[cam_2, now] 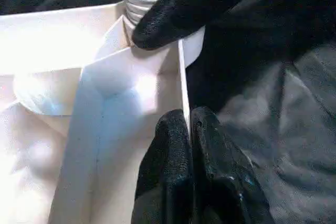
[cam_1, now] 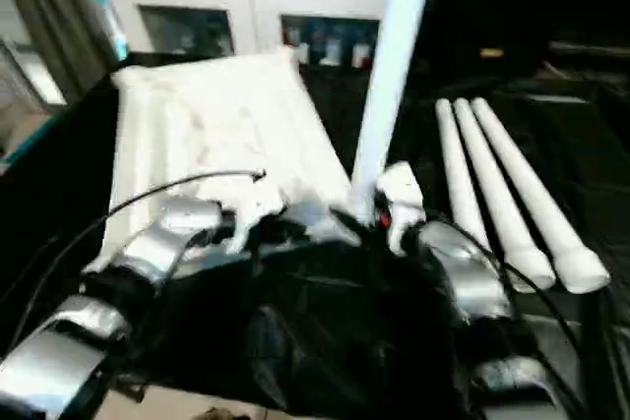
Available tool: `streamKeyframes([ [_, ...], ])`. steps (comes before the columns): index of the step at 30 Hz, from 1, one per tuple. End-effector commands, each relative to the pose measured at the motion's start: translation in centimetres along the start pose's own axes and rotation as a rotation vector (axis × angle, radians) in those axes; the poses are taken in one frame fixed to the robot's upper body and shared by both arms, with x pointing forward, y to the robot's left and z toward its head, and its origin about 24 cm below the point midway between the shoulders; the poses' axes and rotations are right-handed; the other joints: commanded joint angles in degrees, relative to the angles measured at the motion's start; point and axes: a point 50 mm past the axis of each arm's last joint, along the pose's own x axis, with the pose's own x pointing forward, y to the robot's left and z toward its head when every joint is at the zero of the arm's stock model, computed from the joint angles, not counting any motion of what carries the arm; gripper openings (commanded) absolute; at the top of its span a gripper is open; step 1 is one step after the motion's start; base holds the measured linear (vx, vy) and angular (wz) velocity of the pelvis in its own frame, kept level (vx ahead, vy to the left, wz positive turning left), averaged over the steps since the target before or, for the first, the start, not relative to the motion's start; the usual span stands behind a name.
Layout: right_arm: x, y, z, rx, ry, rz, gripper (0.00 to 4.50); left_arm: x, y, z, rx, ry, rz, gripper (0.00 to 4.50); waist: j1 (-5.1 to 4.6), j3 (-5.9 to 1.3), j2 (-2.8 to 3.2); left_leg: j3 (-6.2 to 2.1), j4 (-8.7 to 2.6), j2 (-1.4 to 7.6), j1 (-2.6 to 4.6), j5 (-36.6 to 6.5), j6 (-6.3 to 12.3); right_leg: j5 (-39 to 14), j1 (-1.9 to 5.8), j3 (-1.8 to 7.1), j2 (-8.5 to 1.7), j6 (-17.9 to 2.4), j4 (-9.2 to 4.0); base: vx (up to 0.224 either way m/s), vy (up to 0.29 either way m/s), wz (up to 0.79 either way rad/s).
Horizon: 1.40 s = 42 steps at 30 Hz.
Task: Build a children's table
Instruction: Rotate leg to tighten
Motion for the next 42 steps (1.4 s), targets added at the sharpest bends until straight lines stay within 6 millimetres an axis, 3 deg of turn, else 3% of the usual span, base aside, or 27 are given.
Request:
streamKeyframes([
  [1,-1.5,-0.9,0.7,-0.022,0.004,0.021,3.62,-0.8,-0.5,-0.6,0.006,0.001,-0.051,0.0,0.18,-3.94,-0.98,-1.18,-3.99,3.4,1.18,-12.87,6.35,-8.67,2.92,2.15,-3.84,-15.43,-3.72,0.0,0.0,0.0],
  [6,-2.3,-0.9,0.6,-0.066,0.053,0.093,3.62,-1.5,-0.5,-1.2,0.009,0.03,-0.067,0.0,0.16,-3.93,-0.92,-1.18,-4.04,3.29,1.14,-13.22,5.45,-10.82,2.67,2.17,-3.9,-14.62,-3.87,0.0,0.0,0.0],
  [15,-1.8,-0.3,0.5,-0.007,0.011,0.09,2.91,-1.6,-0.4,-1.3,0.005,0.043,-0.048,0.0,0.16,-4.0,-0.95,-1.18,-3.94,3.25,1.04,-12.07,5.84,-9.91,2.61,2.11,-3.87,-14.72,-3.77,0.0,0.0,0.0],
  [19,-1.0,-0.9,-0.3,0.064,-0.005,-0.082,2.77,-0.9,0.2,-1.1,-0.025,0.05,0.038,0.0,-0.12,-3.93,-0.96,-1.27,-4.1,3.15,1.11,-12.9,4.74,-11.53,2.49,2.16,-3.91,-14.28,-3.9,0.0,0.0,0.0],
  [21,-0.5,-1.1,-1.0,0.092,0.01,-0.178,2.77,-0.2,0.6,-0.9,-0.044,0.061,0.099,0.0,-0.56,-3.76,-0.91,-1.32,-4.27,2.95,1.31,-14.44,3.23,-14.03,2.31,2.13,-3.87,-13.79,-4.26,0.0,0.0,0.0],
  [27,2.0,-1.4,-2.8,0.291,0.055,-0.57,2.76,3.4,1.9,1.4,-0.168,0.055,0.353,0.0,-1.43,-3.76,-0.74,-1.49,-4.41,2.63,1.58,-16.79,1.38,-16.41,2.18,1.99,-3.88,-12.82,-4.71,0.0,0.0,0.0],
  [29,2.2,-1.4,-2.8,0.308,0.056,-0.593,2.76,3.7,2.0,1.7,-0.174,0.055,0.373,0.0,-1.45,-3.89,-0.87,-1.41,-4.25,2.48,1.52,-16.26,2.09,-15.54,2.31,1.94,-3.95,-12.73,-4.82,0.0,0.0,0.0],
  [31,3.9,-0.7,-2.4,0.331,0.071,-0.647,2.76,5.4,1.6,3.1,-0.18,0.02,0.387,0.0,-1.53,-4.05,-0.51,-1.35,-4.17,2.47,1.29,-15.1,3.1,-12.43,2.36,1.86,-3.87,-13.14,-4.67,0.0,0.0,0.0],
  [34,4.6,-0.4,-1.8,0.329,0.045,-0.64,2.76,6.0,1.3,3.7,-0.171,-0.002,0.362,0.0,-1.49,-4.12,-0.7,-1.33,-4.05,2.42,1.07,-14.34,4.15,-11.18,2.66,1.74,-4.05,-13.4,-4.6,0.0,0.0,0.0],
  [35,4.8,-0.3,-1.6,0.337,0.026,-0.642,3.11,6.2,1.2,3.9,-0.169,-0.004,0.358,0.0,-1.42,-4.14,-0.68,-1.31,-4.02,2.46,1.11,-14.33,4.39,-10.99,2.63,1.75,-4.1,-13.45,-4.6,0.0,0.0,0.0],
  [36,4.9,-0.3,-1.3,0.346,-0.007,-0.641,3.32,6.4,1.1,3.9,-0.165,-0.002,0.349,0.0,-1.32,-4.15,-0.7,-1.32,-4.04,2.49,1.12,-14.02,4.67,-10.67,2.69,1.68,-4.09,-13.51,-4.55,0.0,0.0,0.0],
  [37,4.8,-0.4,-1.1,0.342,-0.027,-0.639,3.46,6.4,1.0,3.7,-0.161,-0.001,0.341,0.0,-1.41,-4.09,-0.25,-1.35,-4.15,2.57,1.08,-14.41,4.77,-10.29,2.67,1.65,-4.05,-13.55,-4.64,0.0,0.0,0.0],
  [38,4.8,-0.4,-1.0,0.331,-0.035,-0.642,3.48,6.4,0.9,3.6,-0.157,-0.001,0.335,0.0,-1.39,-4.12,-0.48,-1.4,-4.15,2.56,1.11,-14.55,4.93,-9.98,2.76,1.59,-4.02,-13.7,-4.55,0.0,0.0,0.0],
  [42,3.7,-1.2,-0.4,0.236,-0.066,-0.718,3.55,6.3,0.8,3.5,-0.156,-0.009,0.317,0.0,-1.4,-4.14,-0.12,-1.36,-4.14,2.56,1.13,-14.58,4.77,-10.07,2.72,1.6,-4.03,-13.72,-4.52,0.0,0.0,0.0],
])
